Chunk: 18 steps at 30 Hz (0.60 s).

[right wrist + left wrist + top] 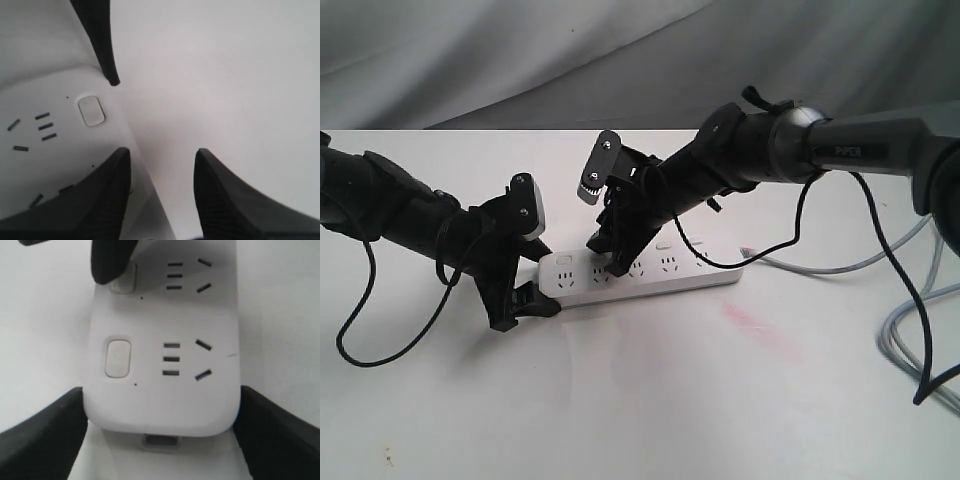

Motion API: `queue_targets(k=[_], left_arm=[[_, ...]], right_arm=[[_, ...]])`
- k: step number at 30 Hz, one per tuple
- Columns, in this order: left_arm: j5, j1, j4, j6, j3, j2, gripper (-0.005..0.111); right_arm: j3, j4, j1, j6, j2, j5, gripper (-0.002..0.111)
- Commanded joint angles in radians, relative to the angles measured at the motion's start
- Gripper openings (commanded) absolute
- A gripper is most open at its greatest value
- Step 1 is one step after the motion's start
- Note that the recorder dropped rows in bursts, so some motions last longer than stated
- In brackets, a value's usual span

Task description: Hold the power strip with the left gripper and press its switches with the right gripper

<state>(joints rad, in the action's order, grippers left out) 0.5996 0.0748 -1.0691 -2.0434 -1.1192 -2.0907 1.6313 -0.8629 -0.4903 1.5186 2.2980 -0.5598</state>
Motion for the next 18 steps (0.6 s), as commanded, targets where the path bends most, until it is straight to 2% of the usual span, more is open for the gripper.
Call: queue_targets(k=[1, 18], left_arm=[[0.0, 0.006, 0.009, 0.0, -0.004, -0.002, 0.065], [0.0, 0.006, 0.009, 0.0, -0.004, -0.002, 0.065]], right_arm=[[-0.005, 0.015, 0.002, 0.007, 0.002, 0.002, 0.039], [-0.053, 0.014, -0.002, 0.03, 0.027, 0.023, 0.039]])
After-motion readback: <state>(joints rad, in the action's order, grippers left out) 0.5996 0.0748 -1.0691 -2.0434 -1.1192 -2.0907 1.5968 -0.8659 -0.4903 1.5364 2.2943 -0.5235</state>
